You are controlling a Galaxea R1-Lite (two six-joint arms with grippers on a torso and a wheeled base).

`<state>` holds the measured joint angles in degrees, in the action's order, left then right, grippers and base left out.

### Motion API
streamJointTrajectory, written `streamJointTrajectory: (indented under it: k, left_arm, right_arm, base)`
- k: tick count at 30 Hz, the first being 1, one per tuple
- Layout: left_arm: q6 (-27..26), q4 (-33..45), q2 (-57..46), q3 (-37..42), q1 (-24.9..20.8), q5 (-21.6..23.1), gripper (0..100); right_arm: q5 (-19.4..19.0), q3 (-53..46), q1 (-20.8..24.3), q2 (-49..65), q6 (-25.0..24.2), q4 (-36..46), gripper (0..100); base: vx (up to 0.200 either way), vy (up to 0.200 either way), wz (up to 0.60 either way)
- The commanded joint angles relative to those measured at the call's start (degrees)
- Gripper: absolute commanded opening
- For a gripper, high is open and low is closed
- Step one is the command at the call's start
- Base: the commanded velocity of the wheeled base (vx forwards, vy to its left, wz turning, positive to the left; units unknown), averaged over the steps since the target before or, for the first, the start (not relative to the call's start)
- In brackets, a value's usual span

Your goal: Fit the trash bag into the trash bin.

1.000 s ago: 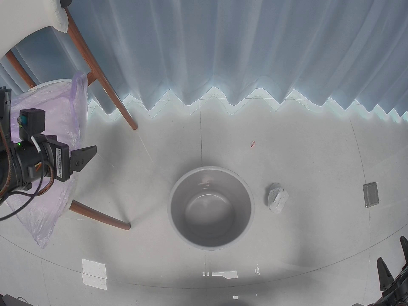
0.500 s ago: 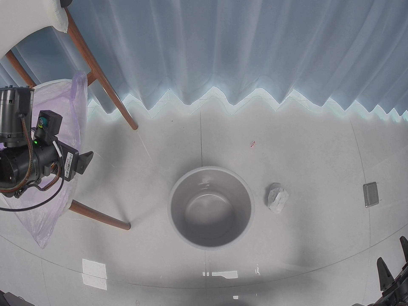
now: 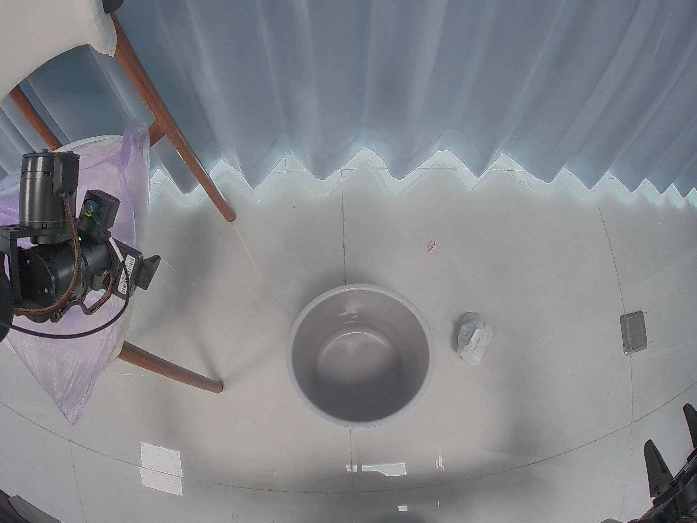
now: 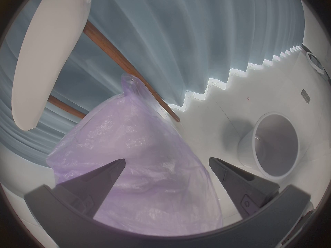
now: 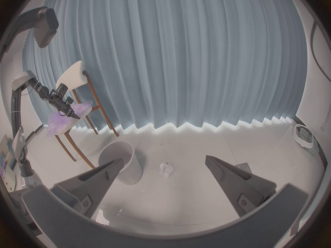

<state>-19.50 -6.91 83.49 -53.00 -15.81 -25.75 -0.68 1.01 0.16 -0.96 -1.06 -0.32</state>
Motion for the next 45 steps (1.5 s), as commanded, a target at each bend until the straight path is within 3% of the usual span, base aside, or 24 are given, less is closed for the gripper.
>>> streamJointTrajectory:
  k: [1, 8, 9, 26, 28, 31, 32, 36, 45]
  left_arm:
    - [-0.3, -0.9, 1.6, -0.2, 0.8, -0.1, 100]
    - [-0.4, -1.0, 1.7, -0.2, 1.2, -0.5, 100]
    - [-0.4, -1.0, 1.7, -0.2, 1.2, -0.5, 0]
    - [0.3, -1.5, -4.5, 0.8, 4.3, -0.4, 0]
    - [1.0, -1.7, -7.4, 1.4, 4.5, 1.9, 0]
    - [1.0, -1.7, -7.4, 1.4, 4.5, 1.9, 0]
    - [3.3, -1.6, -12.2, 3.4, 6.5, 3.0, 0]
    - [6.7, -1.4, -16.3, 5.2, 6.8, 4.5, 0]
    - [14.6, -1.6, -22.5, 5.9, 9.1, 15.8, 0]
  right_arm:
    - [0.0, -1.0, 0.0, 1.0, 0.0, 0.0, 100]
    - [0.0, -1.0, 0.0, 1.0, 0.1, 0.0, 100]
    - [0.0, -1.0, 0.0, 1.0, 0.1, 0.0, 100]
    - [0.0, -1.0, 0.0, 1.0, 0.0, 0.0, 100]
    - [0.0, -1.0, 0.0, 1.0, 0.0, 0.0, 100]
    - [0.0, -1.0, 0.0, 1.0, 0.0, 0.0, 100]
    - [0.0, -1.0, 0.0, 1.0, 0.1, 0.0, 100]
    - [0.0, -1.0, 0.0, 1.0, 0.0, 0.0, 100]
    - [0.0, -1.0, 0.0, 1.0, 0.0, 0.0, 100]
  base:
    - [0.0, 0.0, 0.0]
    - [0.0, 0.0, 0.0]
    - [0.0, 0.0, 0.0]
    - [0.0, 0.0, 0.0]
    - [0.0, 0.0, 0.0]
    - [0.0, 0.0, 0.0]
    - [0.0, 0.0, 0.0]
    - [0.0, 0.0, 0.0]
    - [0.0, 0.0, 0.0]
